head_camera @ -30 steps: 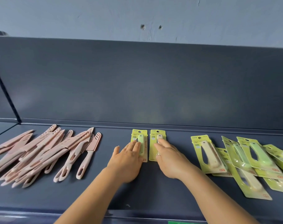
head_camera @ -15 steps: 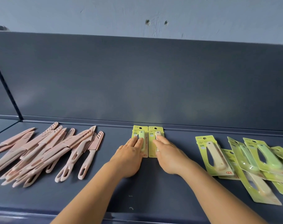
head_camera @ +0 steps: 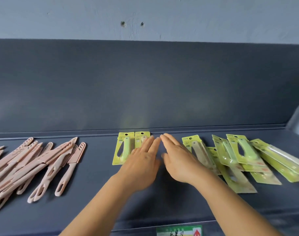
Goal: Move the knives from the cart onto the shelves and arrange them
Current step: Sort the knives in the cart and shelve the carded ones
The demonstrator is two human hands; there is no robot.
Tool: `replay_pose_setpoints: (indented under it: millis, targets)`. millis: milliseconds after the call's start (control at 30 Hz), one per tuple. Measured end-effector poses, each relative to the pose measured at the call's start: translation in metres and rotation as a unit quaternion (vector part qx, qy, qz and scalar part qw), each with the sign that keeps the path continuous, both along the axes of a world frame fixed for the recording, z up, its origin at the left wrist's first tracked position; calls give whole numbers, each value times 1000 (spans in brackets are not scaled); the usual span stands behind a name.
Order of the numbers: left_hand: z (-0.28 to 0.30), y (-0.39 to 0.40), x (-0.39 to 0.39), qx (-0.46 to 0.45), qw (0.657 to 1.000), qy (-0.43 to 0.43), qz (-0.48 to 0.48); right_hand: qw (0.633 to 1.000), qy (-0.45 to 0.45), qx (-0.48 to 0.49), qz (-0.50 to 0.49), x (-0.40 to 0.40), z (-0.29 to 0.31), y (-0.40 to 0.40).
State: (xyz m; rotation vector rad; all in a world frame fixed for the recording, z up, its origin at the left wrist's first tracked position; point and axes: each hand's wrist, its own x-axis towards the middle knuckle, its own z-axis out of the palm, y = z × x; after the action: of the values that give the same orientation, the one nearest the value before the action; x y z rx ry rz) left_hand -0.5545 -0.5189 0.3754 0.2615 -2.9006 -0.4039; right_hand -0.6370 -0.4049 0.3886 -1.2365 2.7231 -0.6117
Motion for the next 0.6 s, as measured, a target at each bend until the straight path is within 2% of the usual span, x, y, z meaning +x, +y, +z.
replay_pose_setpoints:
  millis: [133, 267, 367, 467, 600]
  targets:
    - [-9, 56, -34, 12, 996, -11, -85, 996, 18, 0, -88, -15, 2, 47]
    - [-17, 96, -63, -9, 993, -52, -107, 990, -7, 15, -141, -28, 1, 80]
    - [-21, 106, -72, -49, 991, -85, -87, 990, -23, 35, -131, -34, -4, 95]
    - [-23, 95, -71, -122, 986, -102, -58, 993, 7, 63, -103, -37, -11, 101]
    - [-22, 74, -62, -93, 991, -96, -31, 991, 39, 112, -63, -38, -19, 97]
